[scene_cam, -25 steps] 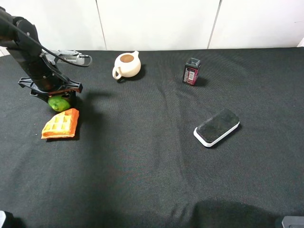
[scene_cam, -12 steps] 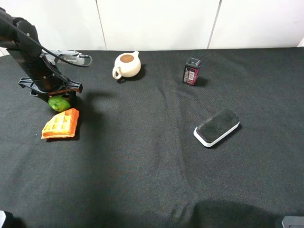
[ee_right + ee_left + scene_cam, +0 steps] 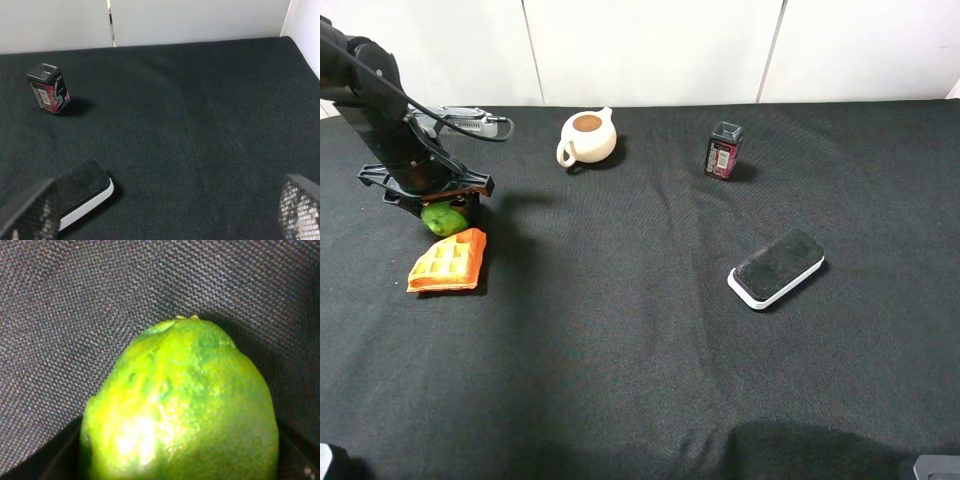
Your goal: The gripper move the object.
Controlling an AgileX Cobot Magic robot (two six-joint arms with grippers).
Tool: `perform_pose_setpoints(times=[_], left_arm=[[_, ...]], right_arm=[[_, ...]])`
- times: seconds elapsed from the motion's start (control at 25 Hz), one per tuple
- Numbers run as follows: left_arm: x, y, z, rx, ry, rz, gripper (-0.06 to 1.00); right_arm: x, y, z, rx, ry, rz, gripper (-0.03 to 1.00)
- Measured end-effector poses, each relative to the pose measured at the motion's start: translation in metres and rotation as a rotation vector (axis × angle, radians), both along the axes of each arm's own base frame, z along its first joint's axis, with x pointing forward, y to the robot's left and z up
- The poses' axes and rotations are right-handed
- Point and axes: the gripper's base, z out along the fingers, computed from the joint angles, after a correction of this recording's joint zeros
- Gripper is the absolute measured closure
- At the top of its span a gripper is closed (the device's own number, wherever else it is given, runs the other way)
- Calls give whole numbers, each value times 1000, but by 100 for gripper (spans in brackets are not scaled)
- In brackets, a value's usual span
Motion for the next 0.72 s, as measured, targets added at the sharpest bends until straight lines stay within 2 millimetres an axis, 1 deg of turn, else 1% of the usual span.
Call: perform_pose_setpoints(times=[0.28, 0.72], left_arm=[[0, 0, 0, -1, 3, 2, 17], [-1, 0, 1, -4, 5, 5, 15]], right_arm=[[0, 0, 0, 0, 0, 0, 31], [0, 0, 0, 0, 0, 0, 31]])
